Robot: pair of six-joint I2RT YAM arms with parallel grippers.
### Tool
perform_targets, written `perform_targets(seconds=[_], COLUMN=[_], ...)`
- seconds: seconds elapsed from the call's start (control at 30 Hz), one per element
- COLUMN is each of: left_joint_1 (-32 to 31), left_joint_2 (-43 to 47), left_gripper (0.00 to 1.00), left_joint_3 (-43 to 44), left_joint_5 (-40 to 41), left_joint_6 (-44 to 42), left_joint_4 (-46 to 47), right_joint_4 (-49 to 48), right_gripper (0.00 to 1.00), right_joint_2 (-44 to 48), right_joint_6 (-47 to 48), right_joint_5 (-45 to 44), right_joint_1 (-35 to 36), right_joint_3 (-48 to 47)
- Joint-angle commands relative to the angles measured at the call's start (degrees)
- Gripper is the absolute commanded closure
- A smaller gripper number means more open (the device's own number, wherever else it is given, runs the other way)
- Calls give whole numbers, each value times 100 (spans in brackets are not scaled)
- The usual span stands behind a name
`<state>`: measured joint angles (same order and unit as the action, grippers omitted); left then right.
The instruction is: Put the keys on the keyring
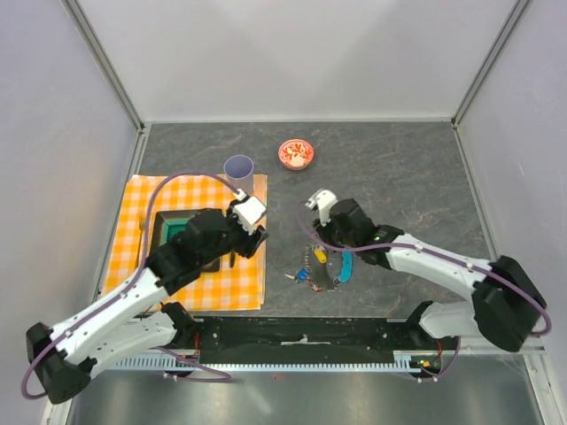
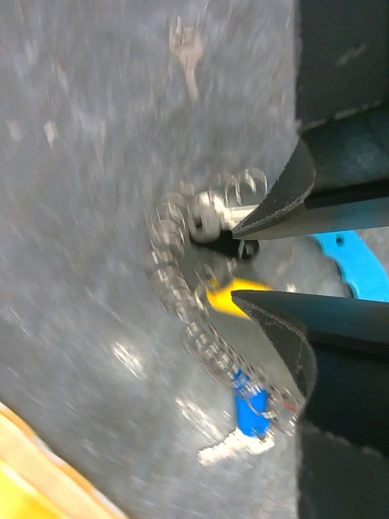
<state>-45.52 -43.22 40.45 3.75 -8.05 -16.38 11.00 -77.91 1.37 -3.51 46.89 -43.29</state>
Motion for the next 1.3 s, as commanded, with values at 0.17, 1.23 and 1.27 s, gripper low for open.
perform_targets(seconds=[0.17,1.23,1.27], left_joint_1=[-80,-704,-713], left_joint_2=[-2364,-7130,-7182], left_gripper=[38,69,69], left_joint_3=[1052,4551,4560], left_joint_5=[-1745,-1843,-1799], left_joint_6=[-91,-838,-856], left_joint_4=[-523,-2651,-2660], right_joint_4=[-1372,-1848,-1848], right_gripper=[47,19,19], right_joint_2=[2006,3704,3695], right_joint_6=[-1138,-1516,-1516], right_joint_5=[-818,-2769,-2752], right_joint_1=[-1076,-1121,-1121], right_joint_3=[935,2360,2360])
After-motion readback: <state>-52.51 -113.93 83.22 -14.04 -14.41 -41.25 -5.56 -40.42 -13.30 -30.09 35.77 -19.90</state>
